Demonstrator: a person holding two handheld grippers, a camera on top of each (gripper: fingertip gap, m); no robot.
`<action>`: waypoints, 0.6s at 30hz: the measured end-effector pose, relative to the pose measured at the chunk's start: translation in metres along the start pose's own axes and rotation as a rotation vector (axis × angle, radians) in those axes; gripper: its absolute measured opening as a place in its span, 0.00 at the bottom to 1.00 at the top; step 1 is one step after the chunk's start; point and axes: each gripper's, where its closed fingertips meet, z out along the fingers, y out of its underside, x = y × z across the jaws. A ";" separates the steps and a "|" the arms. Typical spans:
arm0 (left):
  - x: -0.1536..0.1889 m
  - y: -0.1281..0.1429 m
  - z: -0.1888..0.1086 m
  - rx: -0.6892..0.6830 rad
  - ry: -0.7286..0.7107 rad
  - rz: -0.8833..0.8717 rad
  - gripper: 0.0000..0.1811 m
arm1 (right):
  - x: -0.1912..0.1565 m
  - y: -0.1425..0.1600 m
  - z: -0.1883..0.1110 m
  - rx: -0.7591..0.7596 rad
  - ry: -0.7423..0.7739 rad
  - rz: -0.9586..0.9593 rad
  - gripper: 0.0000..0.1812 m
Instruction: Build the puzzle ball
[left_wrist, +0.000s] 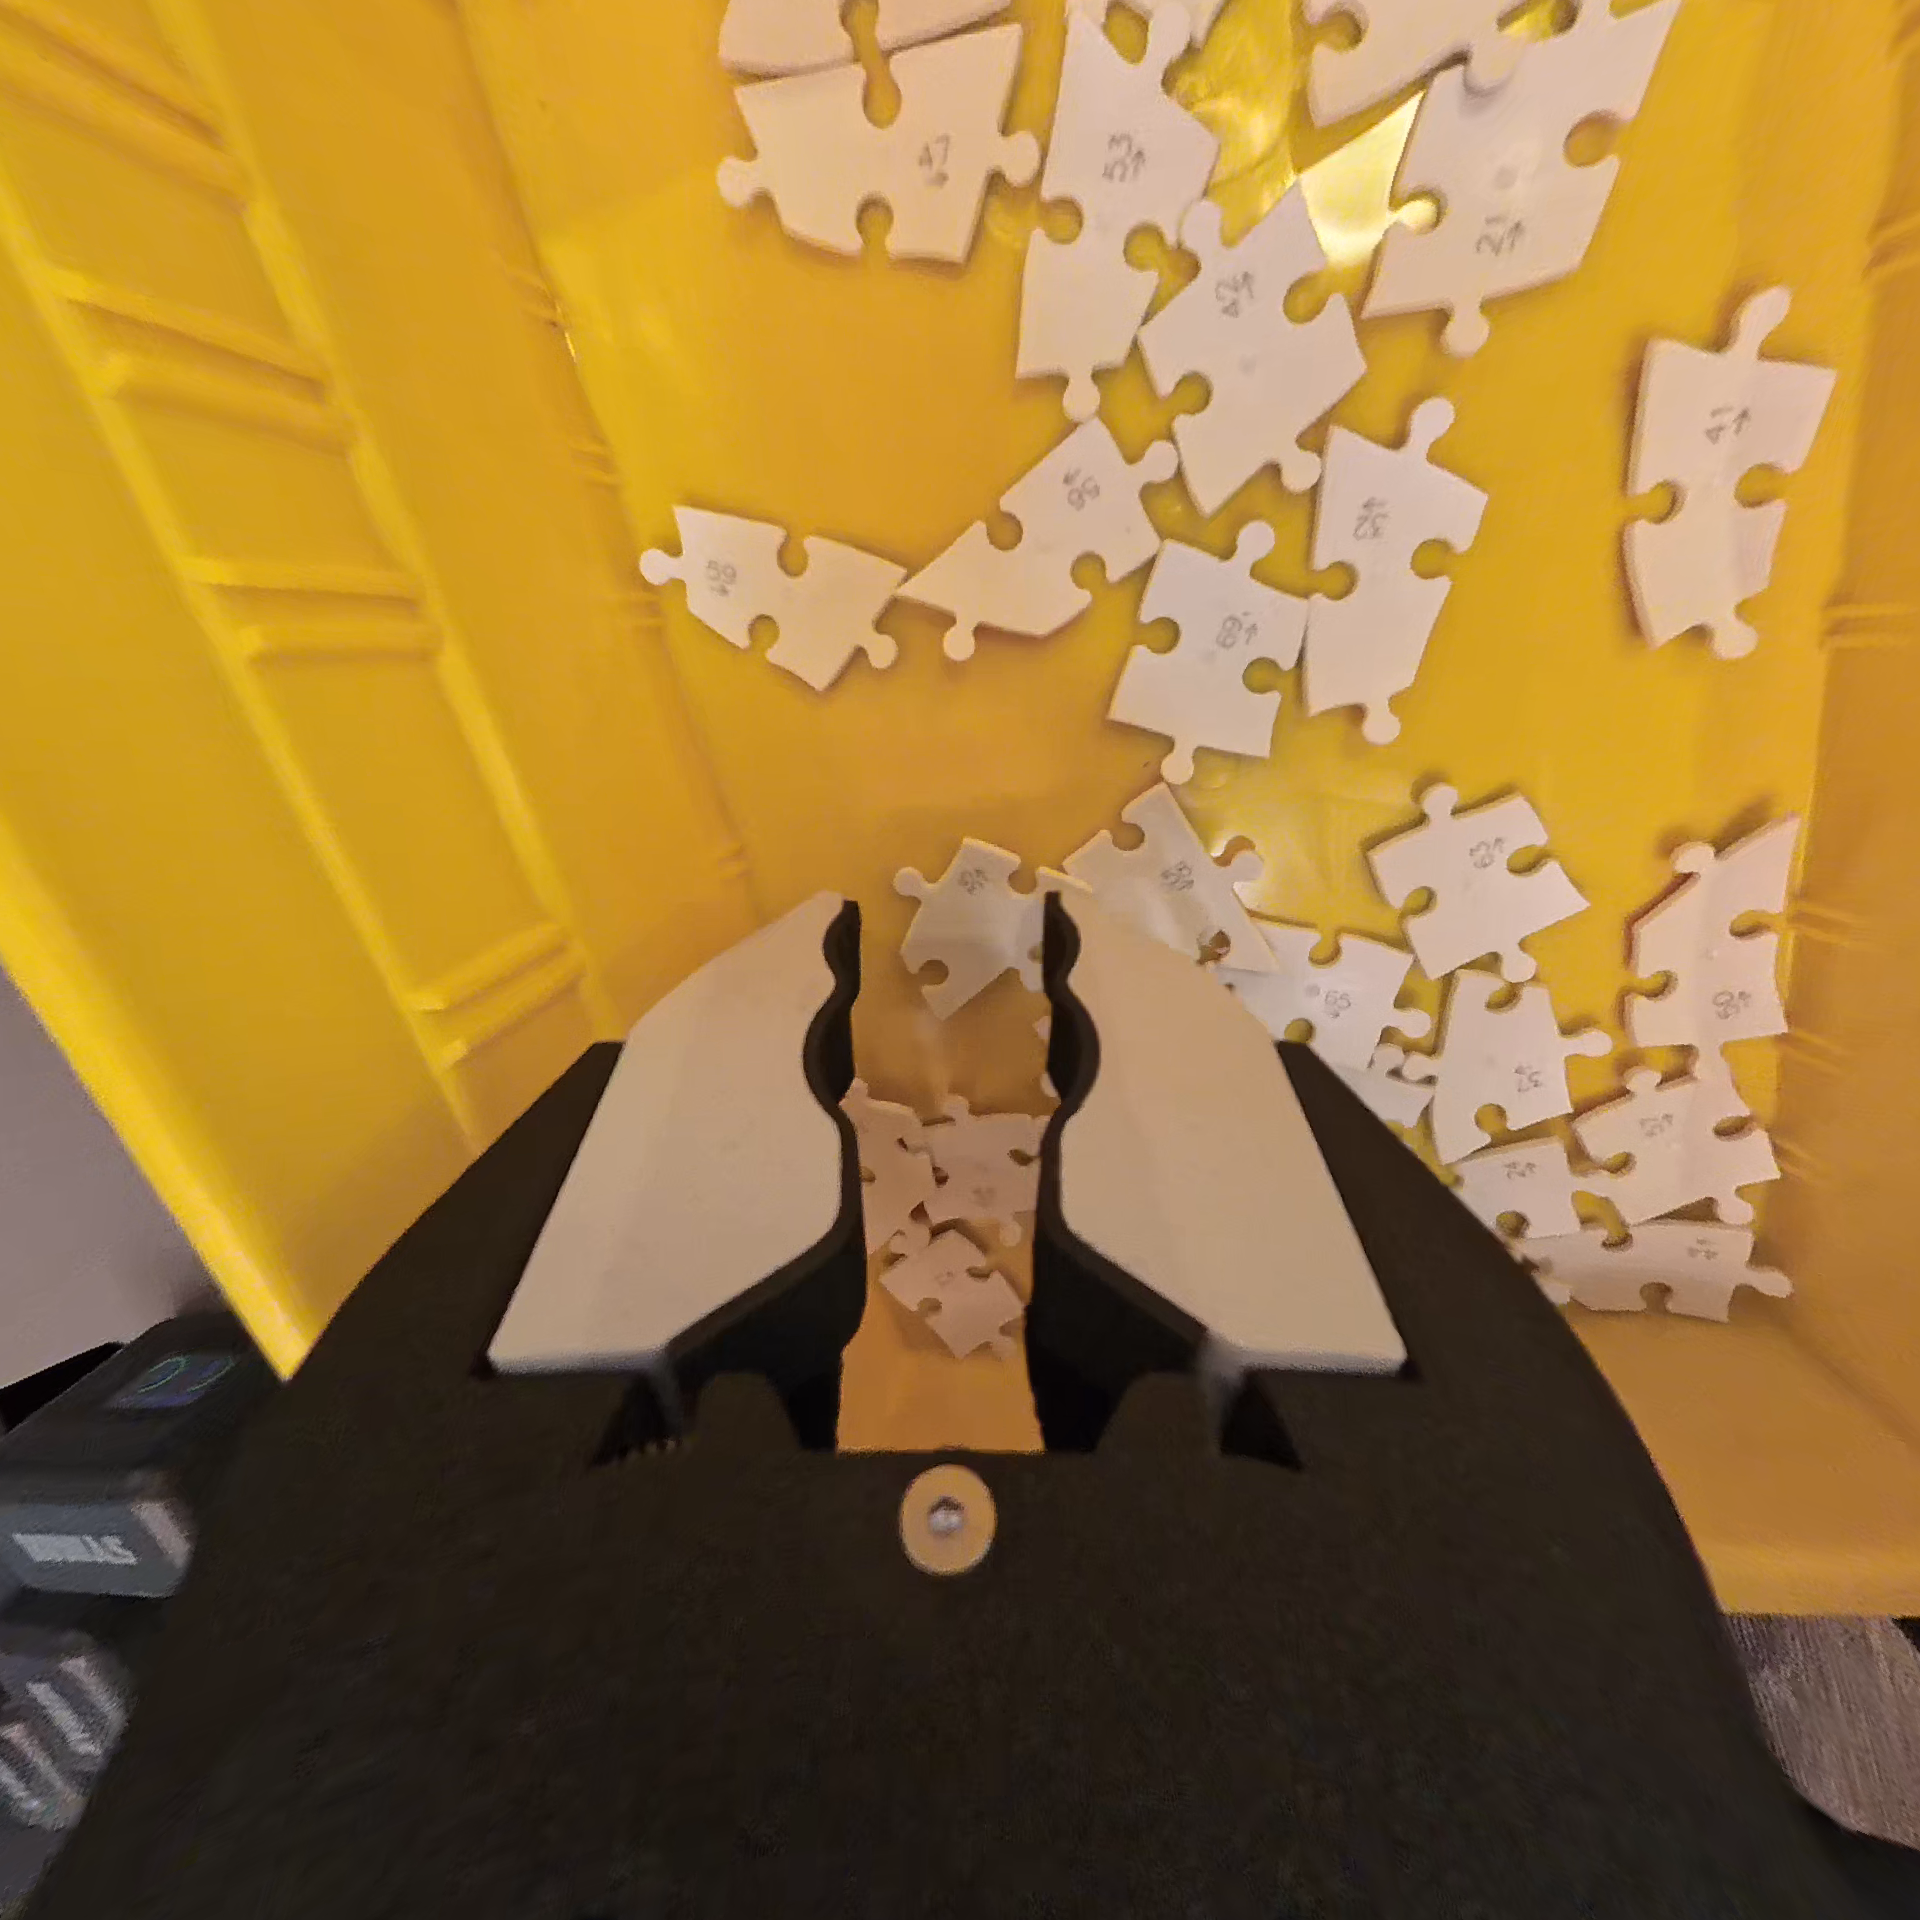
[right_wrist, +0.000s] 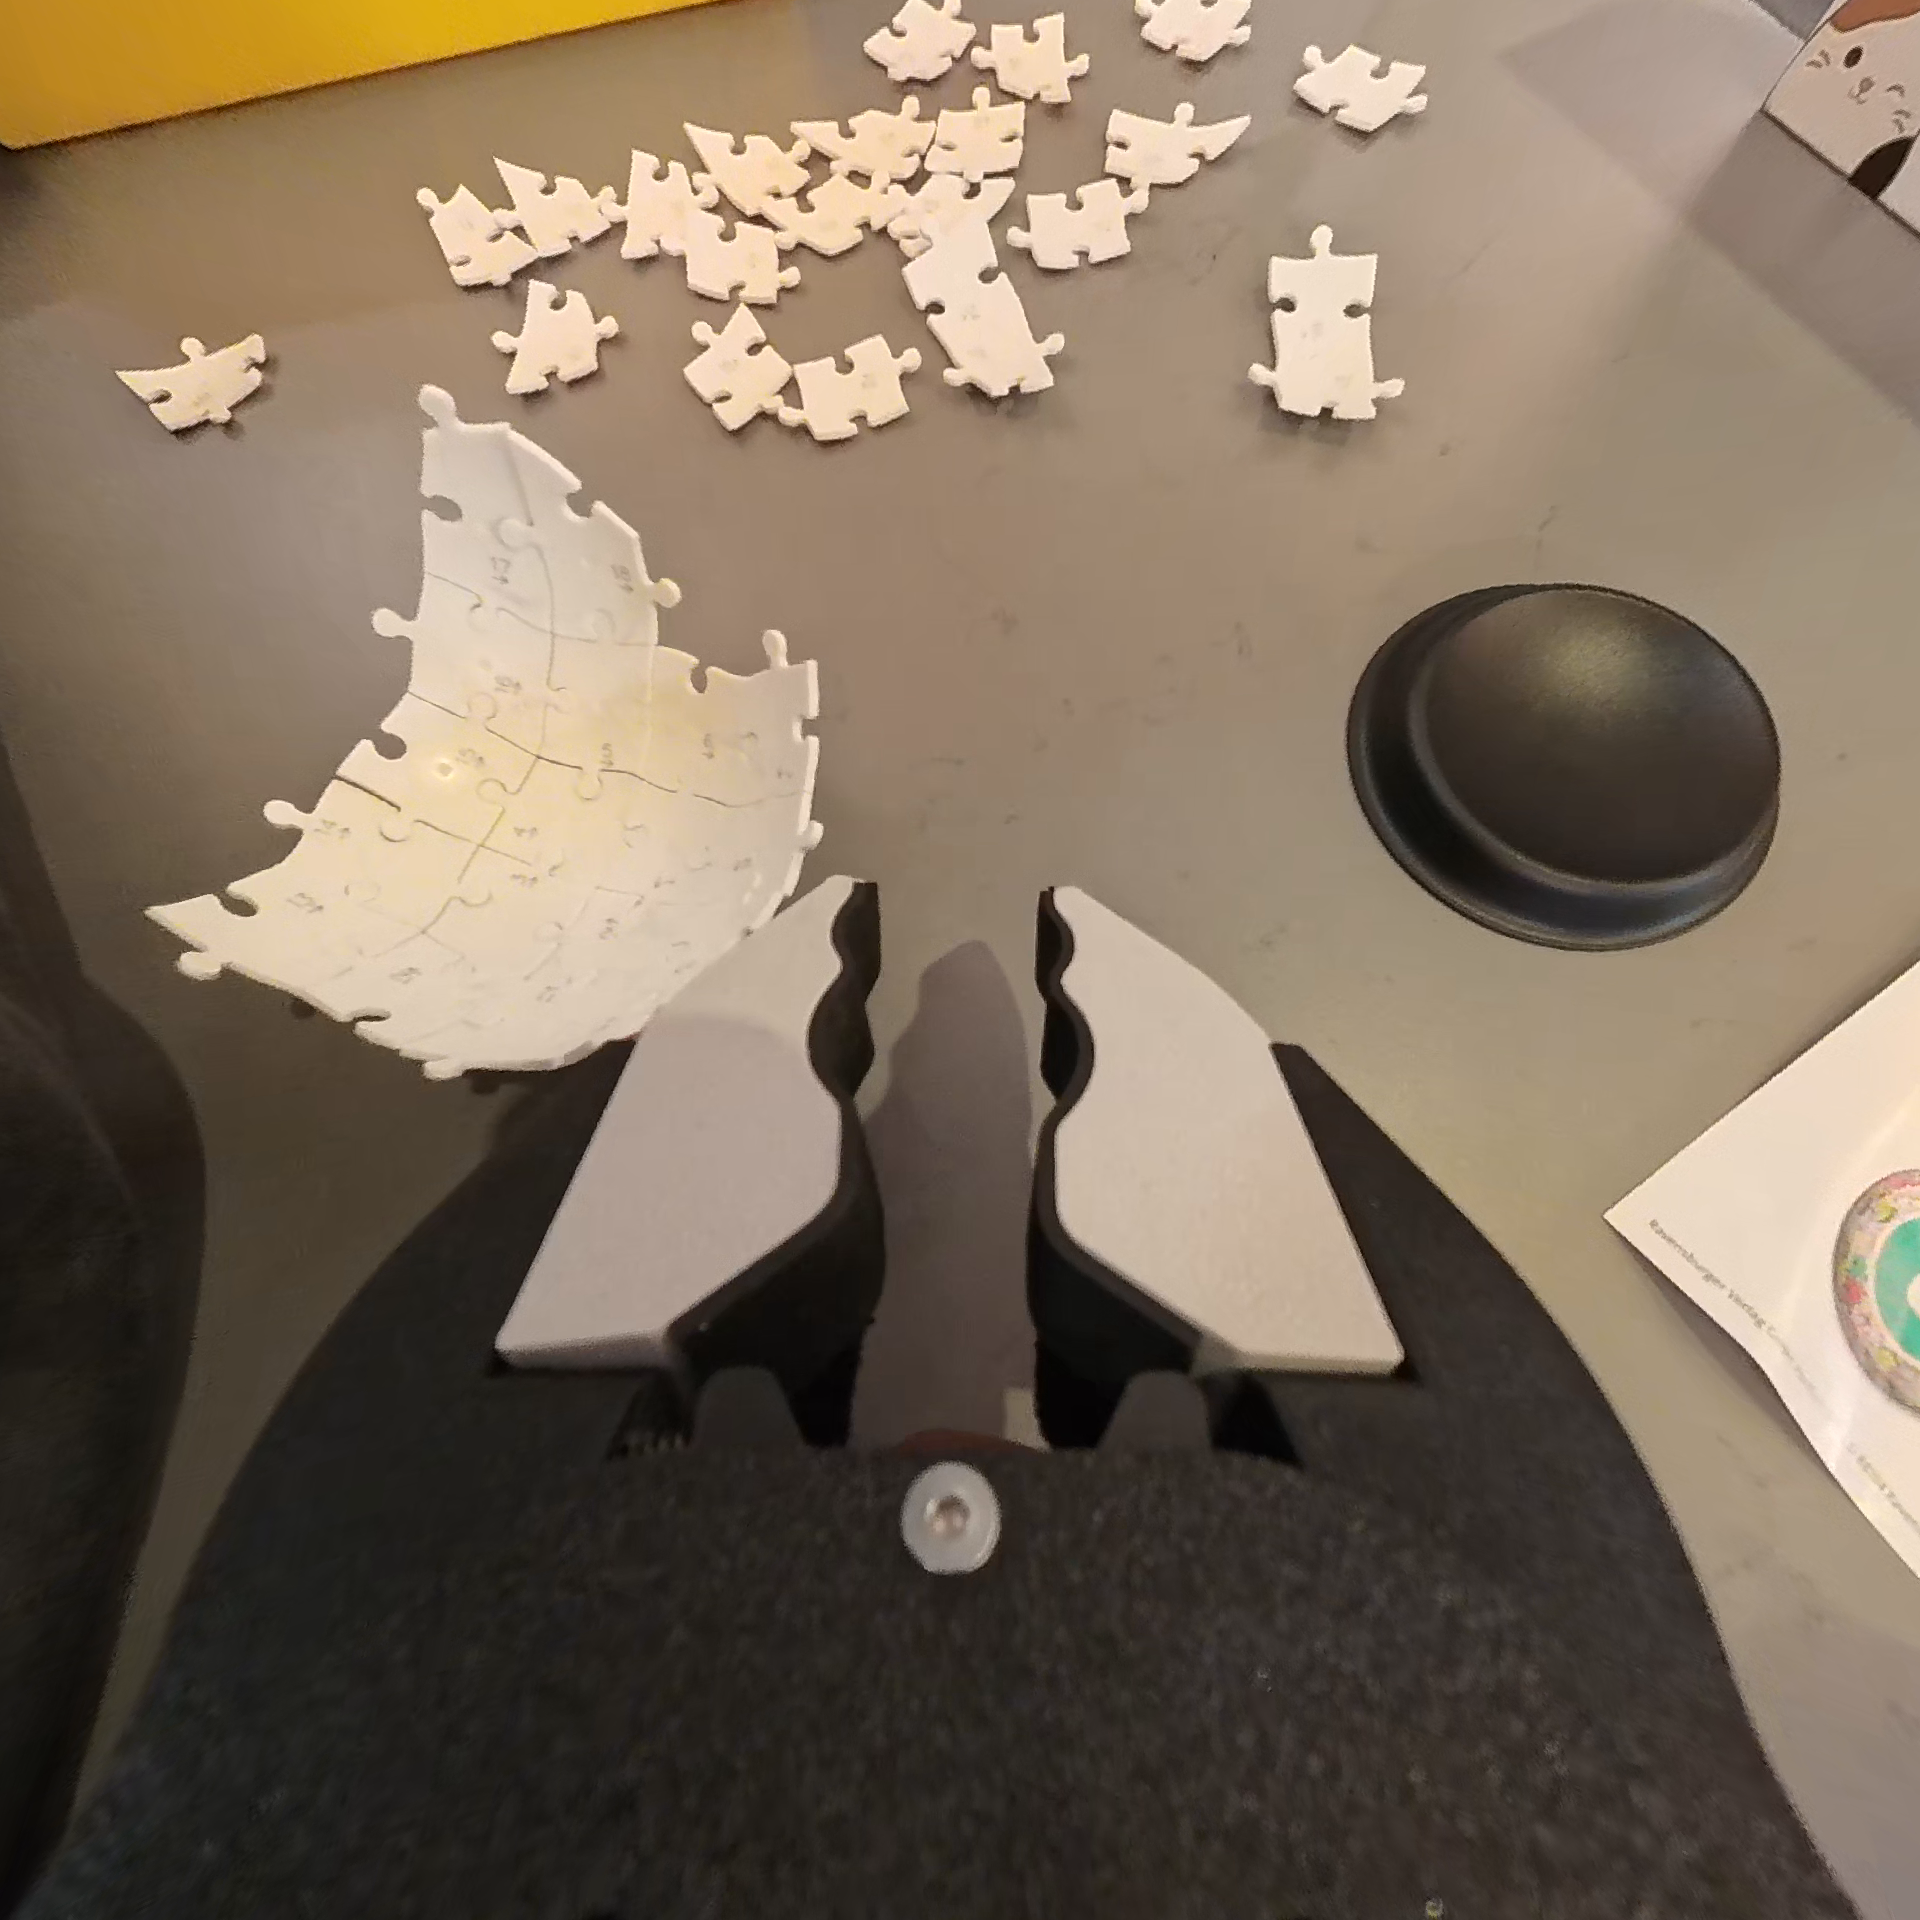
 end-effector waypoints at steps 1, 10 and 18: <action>0.002 -0.001 -0.002 0.019 0.005 -0.010 0.20 | 0.000 0.000 0.000 0.000 0.001 0.000 0.16; 0.028 -0.087 -0.045 0.457 0.131 0.075 0.26 | -0.002 -0.005 0.000 0.002 -0.013 -0.016 0.16; 0.034 -0.130 -0.006 0.268 0.179 0.365 0.29 | -0.006 -0.008 -0.008 0.029 0.002 -0.022 0.16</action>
